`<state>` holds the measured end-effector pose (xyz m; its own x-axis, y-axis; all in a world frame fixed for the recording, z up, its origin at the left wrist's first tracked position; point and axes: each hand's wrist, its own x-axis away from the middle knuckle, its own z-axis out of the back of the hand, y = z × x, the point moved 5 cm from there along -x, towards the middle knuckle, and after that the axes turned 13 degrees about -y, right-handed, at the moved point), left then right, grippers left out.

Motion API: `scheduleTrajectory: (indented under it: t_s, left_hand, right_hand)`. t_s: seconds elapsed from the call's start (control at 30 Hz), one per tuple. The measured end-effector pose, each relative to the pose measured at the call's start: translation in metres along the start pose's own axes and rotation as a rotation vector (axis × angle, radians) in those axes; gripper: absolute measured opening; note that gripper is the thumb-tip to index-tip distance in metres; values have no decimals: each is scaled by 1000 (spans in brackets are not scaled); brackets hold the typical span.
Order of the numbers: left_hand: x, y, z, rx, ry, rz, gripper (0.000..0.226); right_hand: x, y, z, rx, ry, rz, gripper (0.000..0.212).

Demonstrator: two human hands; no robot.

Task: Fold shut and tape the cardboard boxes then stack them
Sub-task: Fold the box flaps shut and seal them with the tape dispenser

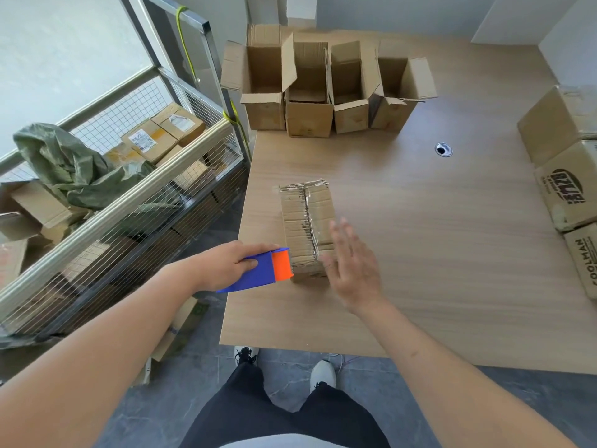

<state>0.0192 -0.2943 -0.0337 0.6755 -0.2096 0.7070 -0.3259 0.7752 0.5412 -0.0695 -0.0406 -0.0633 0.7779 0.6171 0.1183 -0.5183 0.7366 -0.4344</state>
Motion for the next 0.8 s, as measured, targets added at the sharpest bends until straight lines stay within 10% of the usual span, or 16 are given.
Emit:
scheduleTrajectory:
  t_s: [0.13,0.8]
  left_hand:
    - [5,-4,-4,15,-22,-25,56]
    - [21,-45,-16,69,-34,-88,59]
  right_hand:
    - [-13,-27,-32,336,-142,299,65]
    - [-21,-18,-35,367,-133,302,67]
